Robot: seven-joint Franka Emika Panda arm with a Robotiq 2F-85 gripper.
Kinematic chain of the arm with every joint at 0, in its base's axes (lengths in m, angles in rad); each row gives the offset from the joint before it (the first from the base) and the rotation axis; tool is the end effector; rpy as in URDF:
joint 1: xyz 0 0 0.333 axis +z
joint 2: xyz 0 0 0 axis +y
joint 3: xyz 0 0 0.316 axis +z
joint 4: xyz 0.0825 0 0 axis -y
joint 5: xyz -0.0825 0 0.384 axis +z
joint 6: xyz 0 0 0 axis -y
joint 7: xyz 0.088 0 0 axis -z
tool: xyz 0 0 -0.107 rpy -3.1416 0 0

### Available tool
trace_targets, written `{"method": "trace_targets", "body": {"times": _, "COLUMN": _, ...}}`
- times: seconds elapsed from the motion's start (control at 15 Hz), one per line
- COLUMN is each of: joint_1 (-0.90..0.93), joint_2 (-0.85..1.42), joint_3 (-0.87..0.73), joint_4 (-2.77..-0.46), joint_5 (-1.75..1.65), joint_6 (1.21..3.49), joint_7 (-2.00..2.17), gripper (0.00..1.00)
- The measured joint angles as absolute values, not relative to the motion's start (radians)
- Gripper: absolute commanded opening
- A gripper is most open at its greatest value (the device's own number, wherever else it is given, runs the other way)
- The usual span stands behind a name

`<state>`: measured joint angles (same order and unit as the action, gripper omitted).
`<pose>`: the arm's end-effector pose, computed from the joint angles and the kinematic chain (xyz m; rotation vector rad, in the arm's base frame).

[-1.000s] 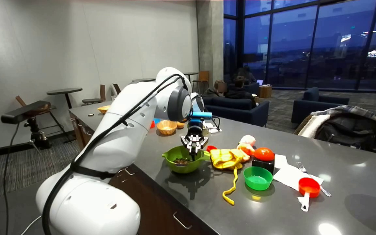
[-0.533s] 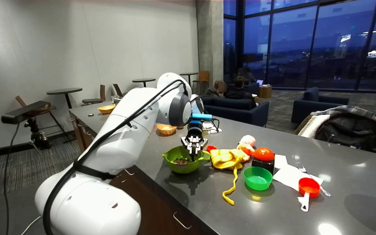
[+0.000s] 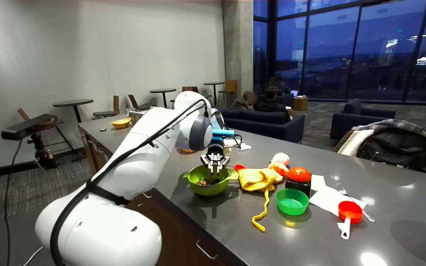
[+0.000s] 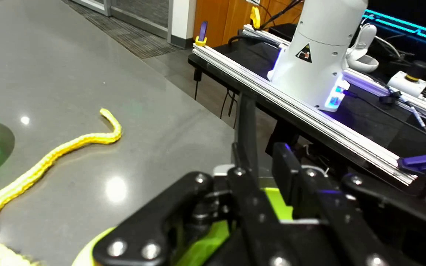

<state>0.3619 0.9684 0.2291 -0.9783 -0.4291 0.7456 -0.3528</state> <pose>0.5783 0.2588 0.2688 2.1369 0.9712 -1.5321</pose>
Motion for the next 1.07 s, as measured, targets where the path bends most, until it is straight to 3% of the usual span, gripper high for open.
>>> {"method": "trace_targets", "body": {"times": 0.4, "joint_1": 0.426, "joint_2": 1.008, "joint_3": 0.228, "joint_4": -0.905, "joint_5": -0.433, "joint_6": 0.7, "joint_7": -0.355, "gripper": 0.06}}
{"method": "trace_targets", "body": {"times": 0.47, "joint_1": 0.433, "joint_2": 1.011, "joint_3": 0.228, "joint_4": -0.898, "joint_5": -0.434, "joint_6": 0.696, "joint_7": -0.355, "gripper": 0.5}}
{"method": "trace_targets", "body": {"times": 0.53, "joint_1": 0.439, "joint_2": 1.013, "joint_3": 0.227, "joint_4": -0.89, "joint_5": -0.434, "joint_6": 0.695, "joint_7": -0.355, "gripper": 0.5}}
{"method": "trace_targets", "body": {"times": 0.67, "joint_1": 0.443, "joint_2": 1.013, "joint_3": 0.227, "joint_4": -0.881, "joint_5": -0.438, "joint_6": 0.701, "joint_7": -0.352, "gripper": 0.61}}
{"method": "trace_targets", "body": {"times": 1.07, "joint_1": 0.399, "joint_2": 0.989, "joint_3": 0.227, "joint_4": -0.872, "joint_5": -0.402, "joint_6": 0.822, "joint_7": -0.245, "gripper": 1.0}}
